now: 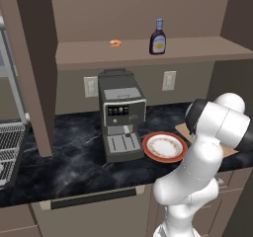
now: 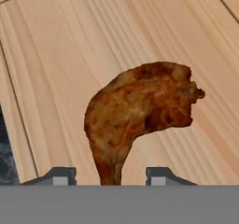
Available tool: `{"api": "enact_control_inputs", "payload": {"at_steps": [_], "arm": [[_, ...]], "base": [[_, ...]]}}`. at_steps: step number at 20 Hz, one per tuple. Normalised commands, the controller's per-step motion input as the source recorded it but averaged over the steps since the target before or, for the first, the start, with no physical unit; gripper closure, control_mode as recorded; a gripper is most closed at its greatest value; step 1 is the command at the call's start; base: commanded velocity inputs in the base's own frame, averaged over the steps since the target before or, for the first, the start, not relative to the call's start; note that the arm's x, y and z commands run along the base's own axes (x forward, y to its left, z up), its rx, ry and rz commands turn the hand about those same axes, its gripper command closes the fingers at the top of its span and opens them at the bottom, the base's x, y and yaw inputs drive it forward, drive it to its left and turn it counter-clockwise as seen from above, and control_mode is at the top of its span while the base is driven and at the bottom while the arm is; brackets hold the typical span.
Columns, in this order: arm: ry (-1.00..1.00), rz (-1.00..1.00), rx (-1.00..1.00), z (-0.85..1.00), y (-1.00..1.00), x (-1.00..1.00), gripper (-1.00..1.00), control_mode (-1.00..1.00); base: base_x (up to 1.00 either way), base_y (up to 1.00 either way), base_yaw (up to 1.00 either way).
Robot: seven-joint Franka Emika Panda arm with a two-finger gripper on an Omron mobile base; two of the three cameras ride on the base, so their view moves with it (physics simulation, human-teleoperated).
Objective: Pick the chicken drumstick from the plate and place it on the cutting board. Then pick the condiment bottle from the cabinet and place it next to the cutting board.
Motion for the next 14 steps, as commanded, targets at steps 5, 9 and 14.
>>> {"api": "enact_control_inputs", "payload": {"at_steps": [5, 9, 14], "arm": [[0.0, 0.0, 0.0, 0.29, 0.0, 0.0, -1.0, -1.0], [0.0, 0.0, -0.01, 0.38, 0.0, -0.09, -1.0, -1.0], [-0.01, 0.0, -0.03, 0.27, 0.0, -0.11, -1.0, -1.0]], "base": [[0.0, 0.0, 0.0], [0.0, 0.0, 0.0], [0.0, 0.0, 0.0]]}}
